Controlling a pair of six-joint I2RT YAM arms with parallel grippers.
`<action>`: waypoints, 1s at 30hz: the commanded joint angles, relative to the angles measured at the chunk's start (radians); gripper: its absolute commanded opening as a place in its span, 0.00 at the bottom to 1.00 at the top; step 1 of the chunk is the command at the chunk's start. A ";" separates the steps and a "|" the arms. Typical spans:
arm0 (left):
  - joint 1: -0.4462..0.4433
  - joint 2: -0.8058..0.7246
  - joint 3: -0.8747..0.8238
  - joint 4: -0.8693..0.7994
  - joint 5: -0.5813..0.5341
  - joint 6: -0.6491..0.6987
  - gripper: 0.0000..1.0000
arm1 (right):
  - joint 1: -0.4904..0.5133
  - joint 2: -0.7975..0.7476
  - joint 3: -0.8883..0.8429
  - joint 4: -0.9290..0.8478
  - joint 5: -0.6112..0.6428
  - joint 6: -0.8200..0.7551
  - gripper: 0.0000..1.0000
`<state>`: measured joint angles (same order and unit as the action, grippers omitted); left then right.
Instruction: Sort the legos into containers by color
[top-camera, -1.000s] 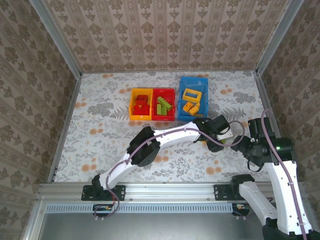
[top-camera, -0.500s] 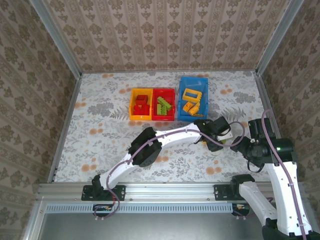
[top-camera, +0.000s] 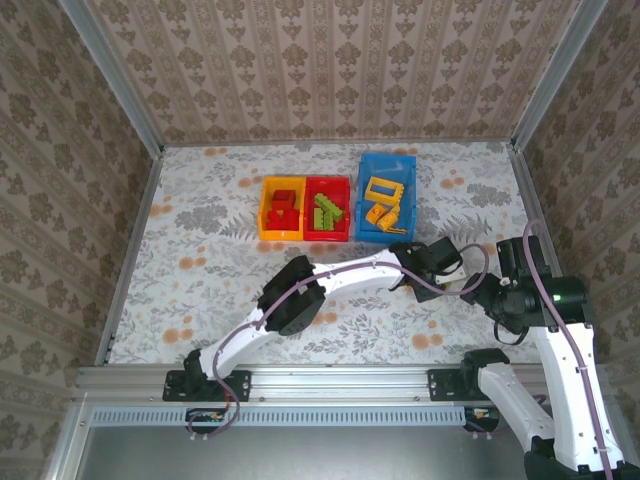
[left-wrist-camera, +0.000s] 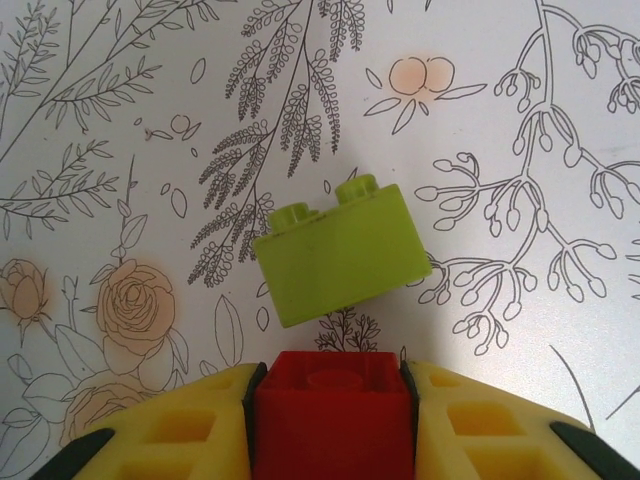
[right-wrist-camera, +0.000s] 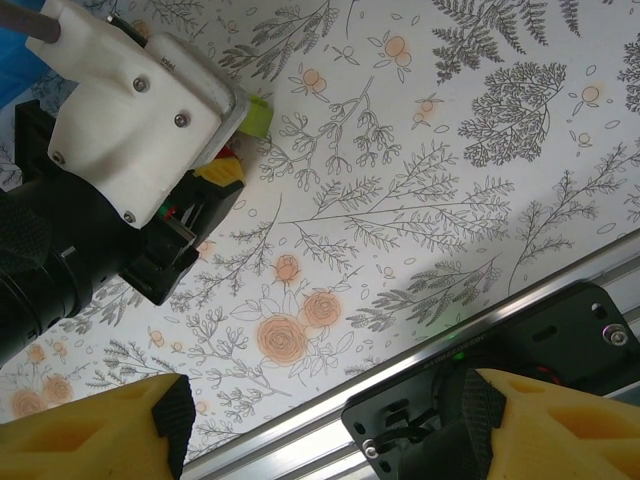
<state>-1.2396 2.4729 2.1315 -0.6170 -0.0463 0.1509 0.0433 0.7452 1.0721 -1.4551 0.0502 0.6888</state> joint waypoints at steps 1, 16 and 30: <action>-0.021 -0.020 0.000 -0.056 -0.055 0.007 0.27 | -0.004 0.001 -0.007 0.013 -0.036 0.010 0.74; 0.086 -0.319 -0.129 -0.010 -0.047 -0.204 0.22 | -0.001 -0.020 0.024 0.201 -0.190 -0.121 0.69; 0.523 -0.727 -0.570 -0.053 -0.072 -0.434 0.22 | 0.531 0.264 -0.041 0.850 -0.218 -0.128 0.67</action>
<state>-0.7876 1.8050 1.6073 -0.6178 -0.1017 -0.2108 0.4976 0.9291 1.0119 -0.7944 -0.2054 0.5968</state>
